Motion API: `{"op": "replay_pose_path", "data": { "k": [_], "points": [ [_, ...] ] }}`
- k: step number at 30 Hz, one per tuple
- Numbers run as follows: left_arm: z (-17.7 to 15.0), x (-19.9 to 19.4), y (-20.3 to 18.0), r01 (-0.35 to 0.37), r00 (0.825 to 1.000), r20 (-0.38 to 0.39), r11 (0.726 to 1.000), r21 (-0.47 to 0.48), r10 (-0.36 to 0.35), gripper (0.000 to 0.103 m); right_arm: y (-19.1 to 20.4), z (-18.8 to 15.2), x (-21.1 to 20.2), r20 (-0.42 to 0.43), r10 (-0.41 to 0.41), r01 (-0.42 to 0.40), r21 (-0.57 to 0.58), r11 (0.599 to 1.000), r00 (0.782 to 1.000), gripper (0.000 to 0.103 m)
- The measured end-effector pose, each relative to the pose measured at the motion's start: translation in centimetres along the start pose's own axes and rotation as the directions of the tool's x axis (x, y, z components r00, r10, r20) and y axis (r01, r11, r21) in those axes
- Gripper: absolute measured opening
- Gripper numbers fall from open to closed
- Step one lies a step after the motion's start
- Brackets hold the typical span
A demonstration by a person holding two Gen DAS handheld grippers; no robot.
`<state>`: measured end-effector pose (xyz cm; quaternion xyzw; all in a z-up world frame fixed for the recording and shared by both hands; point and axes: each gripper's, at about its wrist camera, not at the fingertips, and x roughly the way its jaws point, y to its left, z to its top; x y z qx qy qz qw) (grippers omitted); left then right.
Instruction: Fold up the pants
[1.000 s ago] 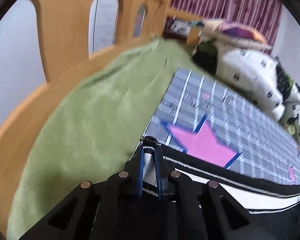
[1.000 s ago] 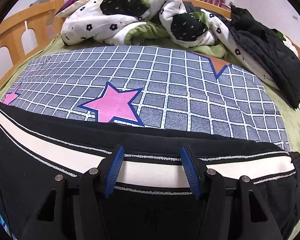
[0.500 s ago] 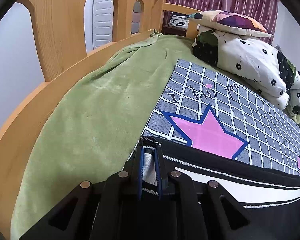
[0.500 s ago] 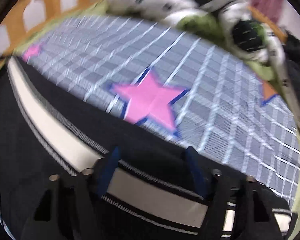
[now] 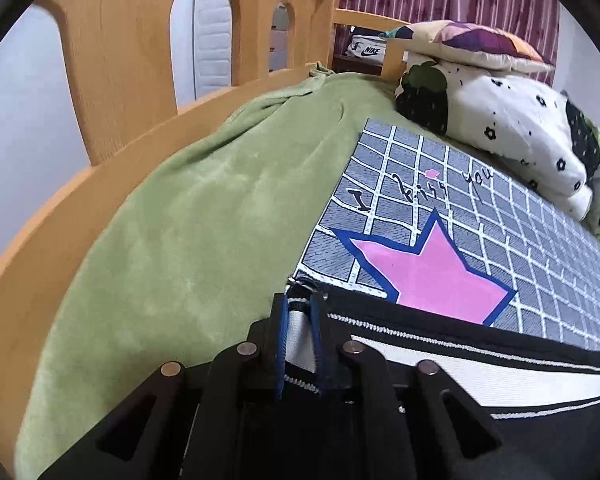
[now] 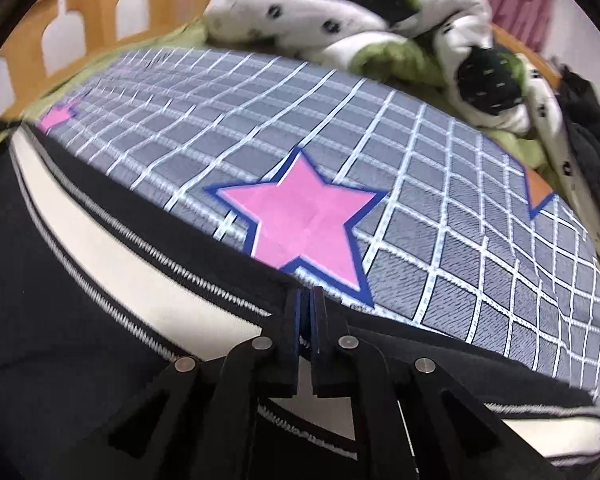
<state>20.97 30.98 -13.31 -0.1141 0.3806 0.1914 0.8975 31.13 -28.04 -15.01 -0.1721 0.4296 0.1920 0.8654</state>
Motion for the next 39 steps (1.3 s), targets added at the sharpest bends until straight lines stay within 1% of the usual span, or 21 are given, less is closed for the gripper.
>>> {"op": "replay_pose_path", "data": {
  "k": [3,4,7,9,10,11,12,13,14,15,17,21,24,26,29,31,32,33,35,37,39],
  "points": [
    [0.3,-1.2,-0.1,-0.046,0.999,-0.012,0.999,0.007,0.046,0.033,-1.2,0.0,-1.4,0.006,0.032,-0.032,0.079,0.996,0.999,0.014],
    [0.2,-2.1,-0.2,-0.045,0.999,0.0,0.999,0.009,0.045,0.041,-2.0,0.1,-2.3,0.015,0.028,-0.029,0.1,0.995,0.999,0.014],
    [-0.2,-4.0,-1.2,0.022,0.999,0.034,0.999,0.033,-0.023,0.054,-4.0,-1.0,-5.7,0.082,-0.059,0.045,0.158,0.986,0.995,0.032],
    [-0.6,-4.3,-2.4,0.094,0.995,0.031,0.994,0.058,-0.096,0.061,-5.9,-2.2,-6.6,0.094,-0.093,0.072,0.208,0.976,0.991,0.034],
    [-0.9,-3.8,-3.0,0.111,0.993,0.019,0.991,0.074,-0.113,0.065,-6.9,-2.8,-6.1,0.057,-0.108,0.093,0.225,0.97,0.992,0.034],
    [-1.1,-3.0,-3.7,0.094,0.995,0.005,0.991,0.095,-0.095,0.065,-7.7,-3.4,-5.2,0.015,-0.13,0.123,0.235,0.964,0.991,0.034],
    [-1.4,-2.0,-4.1,0.058,0.998,-0.014,0.992,0.115,-0.057,0.065,-8.6,-4.0,-3.8,-0.036,-0.157,0.161,0.245,0.956,0.987,0.029],
    [-2.1,0.1,-4.5,-0.009,0.998,-0.054,0.989,0.144,0.017,0.065,-9.3,-4.5,-2.8,-0.055,-0.162,0.171,0.253,0.952,0.985,0.025],
    [-2.4,0.9,-4.5,-0.02,0.998,-0.062,0.988,0.153,0.03,0.065,-9.8,-4.9,-2.2,-0.042,-0.153,0.159,0.271,0.949,0.987,0.025],
    [-2.7,0.9,-4.6,-0.027,0.999,-0.03,0.987,0.16,0.032,0.065,-10.1,-5.2,-2.4,-0.016,-0.153,0.151,0.285,0.947,0.988,0.022],
    [-2.4,0.8,-5.0,-0.047,0.998,-0.022,0.983,0.176,0.051,0.066,-10.5,-4.9,-2.1,-0.018,-0.179,0.176,0.305,0.936,0.984,0.014],
    [-2.1,1.1,-4.8,-0.06,0.997,-0.031,0.985,0.162,0.066,0.073,-10.3,-4.6,-1.8,-0.02,-0.195,0.192,0.293,0.937,0.981,0.014],
    [-1.9,0.2,-4.2,-0.076,0.995,-0.055,0.99,0.116,0.083,0.072,-10.4,-4.4,-2.0,-0.023,-0.182,0.179,0.326,0.928,0.983,0.013],
    [-1.9,-1.8,-3.7,-0.041,0.997,-0.064,0.996,0.08,0.046,0.071,-11.0,-4.5,-2.7,-0.038,-0.168,0.169,0.399,0.901,0.985,0.014],
    [-2.7,-5.6,-3.9,-0.004,0.999,-0.047,0.998,0.063,0.007,0.071,-10.9,-4.9,-5.8,-0.031,-0.176,0.164,0.545,0.822,0.984,0.03],
    [-3.5,-9.2,-4.5,0.039,0.999,-0.019,0.997,0.065,-0.037,0.071,-10.5,-5.2,-8.9,0.025,-0.161,0.114,0.599,0.792,0.987,0.031],
    [-3.8,-10.4,-4.8,0.06,0.998,-0.011,0.996,0.066,-0.059,0.071,-10.1,-5.2,-10.3,0.036,-0.171,0.114,0.611,0.783,0.985,0.031],
    [-4.2,-12.3,-5.3,0.102,0.995,-0.001,0.993,0.065,-0.102,0.071,-9.5,-5.2,-12.1,0.028,-0.191,0.134,0.617,0.776,0.981,0.031],
    [-4.5,-15.2,-6.4,0.153,0.988,0.016,0.986,0.065,-0.155,0.071,-8.3,-5.1,-15.0,0.062,-0.188,0.111,0.614,0.781,0.98,0.031],
    [-4.6,-18.1,-7.5,0.184,0.981,0.044,0.981,0.063,-0.187,0.07,-6.4,-5.2,-18.8,0.105,-0.244,0.131,0.612,0.78,0.964,0.031],
    [-5.1,-21.4,-8.9,0.235,0.969,0.069,0.97,0.062,-0.239,0.068,-4.4,-4.8,-21.9,0.136,-0.242,0.119,0.587,0.801,0.961,0.031]
  ]
}}
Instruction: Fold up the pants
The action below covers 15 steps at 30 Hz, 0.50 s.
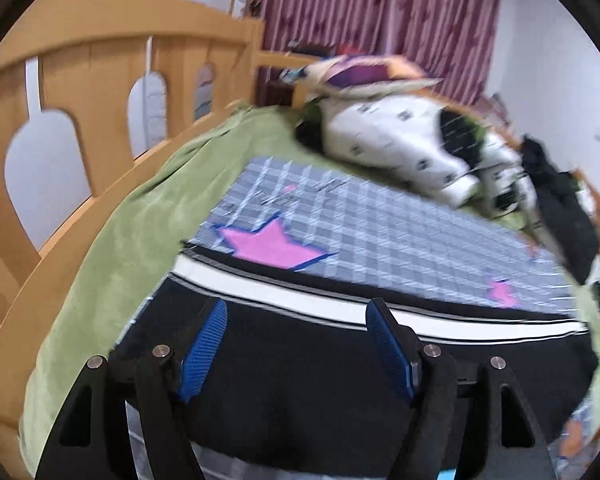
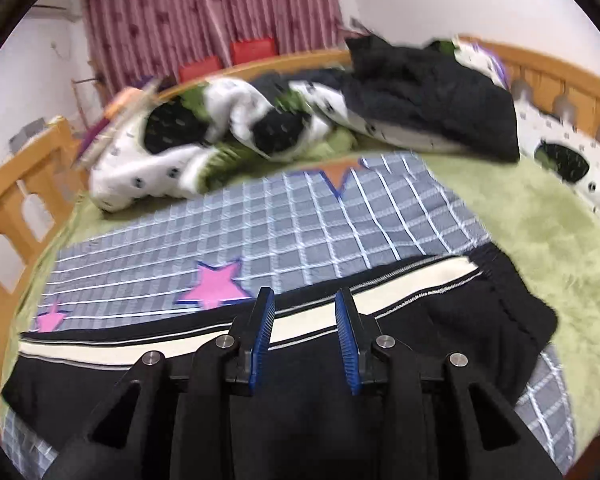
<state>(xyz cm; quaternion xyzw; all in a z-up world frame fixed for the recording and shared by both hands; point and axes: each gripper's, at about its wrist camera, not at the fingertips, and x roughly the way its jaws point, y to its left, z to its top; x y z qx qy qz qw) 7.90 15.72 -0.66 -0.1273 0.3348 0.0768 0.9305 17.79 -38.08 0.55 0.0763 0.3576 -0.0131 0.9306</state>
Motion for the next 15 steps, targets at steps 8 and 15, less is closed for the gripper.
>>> {"op": "replay_pose_path", "data": {
  "k": [8,15],
  "points": [
    [-2.2,-7.7,-7.4,0.191,0.982,-0.012,0.976,0.102,-0.19,0.064,6.9,-2.7,-9.3,-0.03,0.007,-0.01,-0.105,0.994,1.0,0.038],
    [-6.1,-8.3,-6.6,0.218,0.976,-0.009,0.973,0.071,-0.218,0.065,10.3,-7.6,-11.1,0.016,0.125,-0.12,-0.19,0.974,0.992,0.052]
  ]
}}
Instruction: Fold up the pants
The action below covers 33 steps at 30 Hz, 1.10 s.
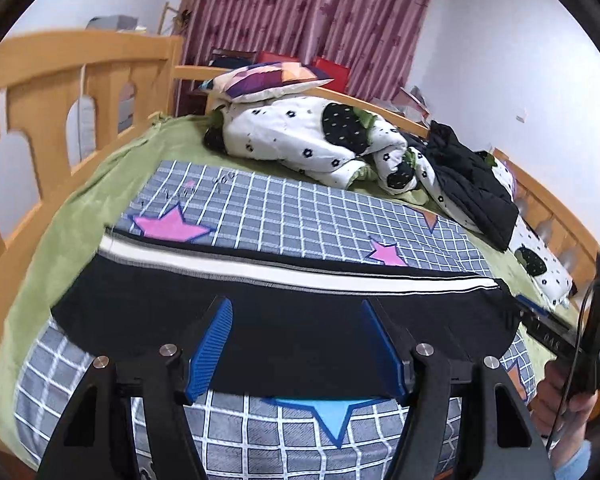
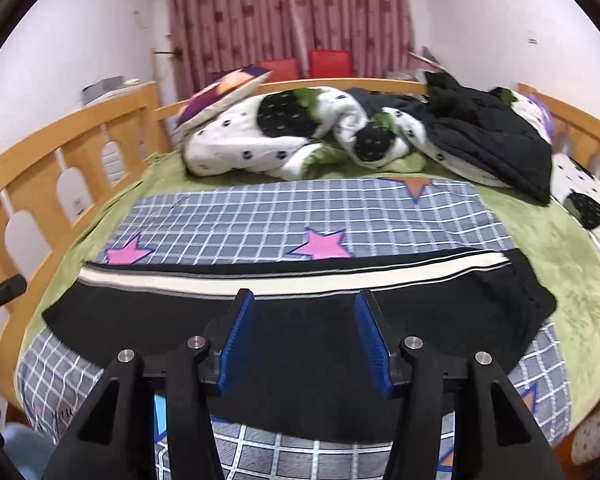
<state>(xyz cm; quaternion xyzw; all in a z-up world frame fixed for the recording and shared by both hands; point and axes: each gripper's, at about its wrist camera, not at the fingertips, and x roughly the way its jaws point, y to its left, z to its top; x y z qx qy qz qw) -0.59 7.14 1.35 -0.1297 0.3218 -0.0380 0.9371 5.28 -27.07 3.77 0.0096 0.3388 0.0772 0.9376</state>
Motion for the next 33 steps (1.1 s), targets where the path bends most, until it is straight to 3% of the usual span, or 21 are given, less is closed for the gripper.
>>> {"op": "replay_pose_path", "data": {
  "k": [4,6,8,11,13,15,17,19,20,21,25,28,31,33],
  "points": [
    [-3.1,1.2,5.3,-0.065,0.997,0.035,0.992,-0.105,0.069,0.065,-0.9,-3.5,1.8,0.02,0.067,-0.068,0.027,0.997,0.998,0.052],
    [-4.1,2.0,8.0,-0.088,0.996,0.008,0.984,-0.158,0.09,0.064,-1.4,-5.0,3.2,0.005,0.043,-0.043,0.022,0.999,0.999,0.052],
    [-5.2,3.3,11.7,-0.136,0.99,-0.054,0.965,-0.225,0.127,0.063,-1.8,-5.7,5.0,-0.04,0.009,-0.009,0.011,1.0,0.999,0.052],
    [-6.5,4.5,16.2,-0.188,0.982,-0.072,0.937,-0.295,0.175,0.063,-2.9,-6.0,7.0,-0.099,0.011,-0.005,0.057,0.998,0.995,0.052],
    [-7.2,5.4,19.2,-0.263,0.965,-0.102,0.912,-0.316,0.243,0.063,-3.5,-5.9,7.5,-0.104,0.028,-0.019,0.082,0.996,0.994,0.052],
    [-7.4,6.0,21.5,-0.315,0.949,-0.119,0.88,-0.355,0.292,0.054,-3.8,-5.7,7.7,-0.09,0.007,-0.001,0.067,0.998,0.996,0.052],
    [-6.6,7.7,24.2,-0.288,0.957,-0.16,0.872,-0.396,0.243,0.054,-4.0,-5.5,8.0,-0.077,-0.04,0.044,0.052,0.998,0.996,0.052],
    [-5.7,10.0,26.1,-0.212,0.973,-0.175,0.873,-0.439,0.148,0.054,-4.7,-5.6,8.5,-0.087,-0.038,0.045,0.081,0.996,0.996,0.052],
    [-5.4,10.7,26.5,-0.2,0.975,-0.176,0.873,-0.444,0.134,0.053,-5.0,-5.6,8.8,-0.096,-0.033,0.042,0.099,0.994,0.995,0.052],
    [-5.3,11.0,26.6,-0.198,0.977,-0.162,0.87,-0.451,0.138,0.051,-5.3,-5.6,9.1,-0.107,-0.03,0.042,0.116,0.992,0.994,0.052],
    [-5.5,11.3,27.5,-0.179,0.984,-0.117,0.795,-0.58,0.136,0.046,-5.4,-5.8,10.4,-0.128,-0.082,0.097,0.115,0.989,0.988,0.052],
    [-5.5,11.7,28.2,-0.159,0.987,-0.109,0.786,-0.598,0.117,0.047,-4.6,-5.7,10.5,-0.08,-0.19,0.196,0.066,0.978,0.978,0.052],
    [-5.7,11.9,28.7,-0.182,0.983,-0.106,0.771,-0.61,0.147,0.034,-4.0,-5.3,11.2,-0.063,-0.206,0.209,0.039,0.977,0.976,0.052],
    [-5.5,12.0,28.8,-0.196,0.98,-0.111,0.76,-0.62,0.163,0.032,-4.0,-5.4,11.7,-0.089,-0.197,0.202,0.048,0.978,0.976,0.052]
  ]
}}
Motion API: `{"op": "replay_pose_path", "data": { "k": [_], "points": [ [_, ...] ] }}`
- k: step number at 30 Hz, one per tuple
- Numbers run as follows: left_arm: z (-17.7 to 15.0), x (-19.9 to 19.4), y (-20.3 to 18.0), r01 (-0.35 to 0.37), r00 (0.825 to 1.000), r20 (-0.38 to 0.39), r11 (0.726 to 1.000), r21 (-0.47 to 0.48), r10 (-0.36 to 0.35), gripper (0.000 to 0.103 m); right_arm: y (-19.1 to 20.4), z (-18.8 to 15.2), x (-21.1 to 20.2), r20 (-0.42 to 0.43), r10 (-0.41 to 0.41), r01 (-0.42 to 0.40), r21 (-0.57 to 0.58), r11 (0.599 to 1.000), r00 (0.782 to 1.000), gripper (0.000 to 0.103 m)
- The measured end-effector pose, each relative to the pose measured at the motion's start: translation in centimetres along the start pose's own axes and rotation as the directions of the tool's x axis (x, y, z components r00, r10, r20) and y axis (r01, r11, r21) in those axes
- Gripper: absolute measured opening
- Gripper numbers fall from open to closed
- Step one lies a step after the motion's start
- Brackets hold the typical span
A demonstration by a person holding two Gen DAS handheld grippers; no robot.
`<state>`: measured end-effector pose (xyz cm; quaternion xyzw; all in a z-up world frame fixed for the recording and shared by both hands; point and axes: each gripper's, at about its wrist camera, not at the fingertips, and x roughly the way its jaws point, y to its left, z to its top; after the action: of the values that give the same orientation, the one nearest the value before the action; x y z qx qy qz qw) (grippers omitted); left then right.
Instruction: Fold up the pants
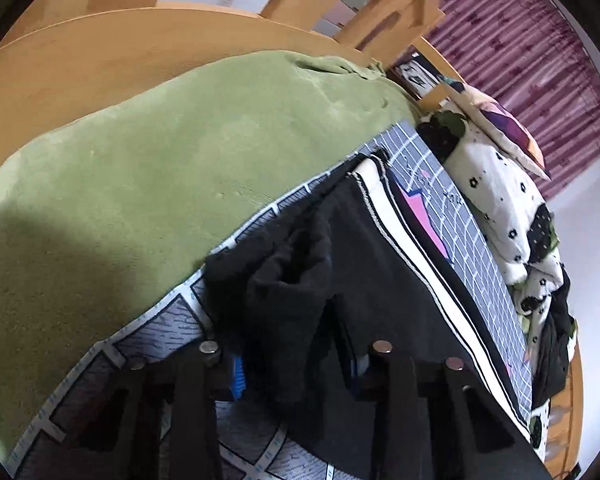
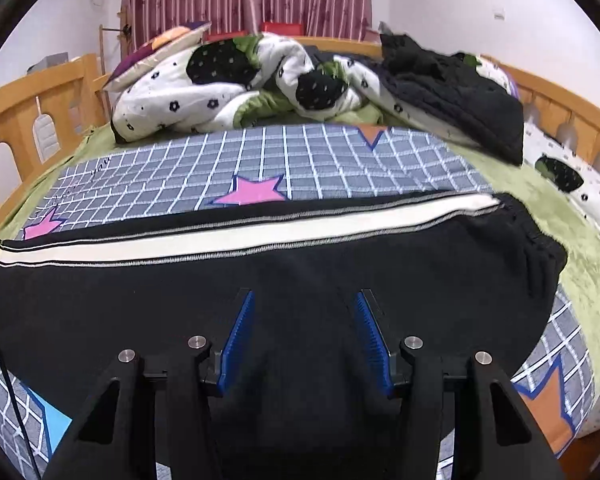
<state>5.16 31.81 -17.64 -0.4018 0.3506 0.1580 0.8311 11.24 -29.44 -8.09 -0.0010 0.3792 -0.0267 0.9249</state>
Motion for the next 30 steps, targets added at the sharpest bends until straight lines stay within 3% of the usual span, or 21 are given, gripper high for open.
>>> {"op": "replay_pose_path", "data": {
  "k": [2,5,9,11,14,17,21,24,25,27,28,30],
  "points": [
    [0.1,-0.1,-0.6,-0.049,0.999,0.009,0.999,0.002,0.049,0.026,0.1,-0.2,0.4,-0.034,0.033,-0.033,0.004,0.999,0.999,0.052],
    [-0.1,-0.7,-1.9,-0.142,0.989,0.043,0.987,0.074,0.139,0.017,0.5,-0.4,-0.2,-0.015,0.022,-0.023,-0.033,0.999,1.0,0.052],
    [-0.6,-3.1,-6.6,-0.258,0.961,0.16,0.944,0.206,0.228,0.011,0.1,-0.3,-1.6,0.0,0.057,-0.057,-0.039,0.998,0.998,0.052],
    [-1.4,-5.3,-10.6,-0.292,0.942,0.257,0.907,0.304,0.217,0.01,-0.3,-0.2,-2.3,0.007,0.068,-0.068,-0.033,0.997,0.998,0.052],
    [-3.9,-8.0,-17.3,-0.331,0.915,0.368,0.825,0.458,0.162,0.01,-1.3,-0.4,-3.9,0.03,0.093,-0.092,-0.017,0.996,0.995,0.052],
    [-8.2,-9.7,-24.6,-0.313,0.914,0.401,0.726,0.612,0.056,0.009,-2.2,-0.8,-5.2,0.051,0.117,-0.117,-0.009,0.993,0.992,0.052],
    [-15.5,-9.2,-32.7,-0.199,0.95,0.306,0.62,0.759,-0.069,0.009,-4.1,-1.3,-6.2,0.093,0.072,-0.07,-0.029,0.997,0.993,0.052],
    [-21.8,-7.0,-36.5,-0.104,0.97,0.205,0.544,0.833,-0.129,0.009,-6.6,-1.7,-6.5,0.098,0.032,-0.031,-0.004,1.0,0.995,0.052],
    [-23.8,-6.1,-37.5,-0.064,0.977,0.161,0.528,0.847,-0.141,0.009,-7.7,-1.8,-6.7,0.099,0.019,-0.021,0.016,1.0,0.995,0.052],
    [-27.3,-4.3,-38.7,0.012,0.986,0.075,0.52,0.854,-0.146,0.009,-10.3,-2.2,-6.9,0.1,-0.008,0.001,0.07,0.998,0.995,0.052],
    [-29.5,-3.0,-39.1,0.048,0.99,0.028,0.515,0.856,-0.137,0.009,-12.1,-2.6,-7.1,0.098,-0.03,0.019,0.109,0.994,0.995,0.052],
    [-33.7,-0.6,-39.8,0.081,0.995,-0.042,0.48,0.874,-0.09,0.009,-14.9,-3.3,-7.4,0.091,-0.049,0.034,0.167,0.985,0.995,0.052]
  ]
}}
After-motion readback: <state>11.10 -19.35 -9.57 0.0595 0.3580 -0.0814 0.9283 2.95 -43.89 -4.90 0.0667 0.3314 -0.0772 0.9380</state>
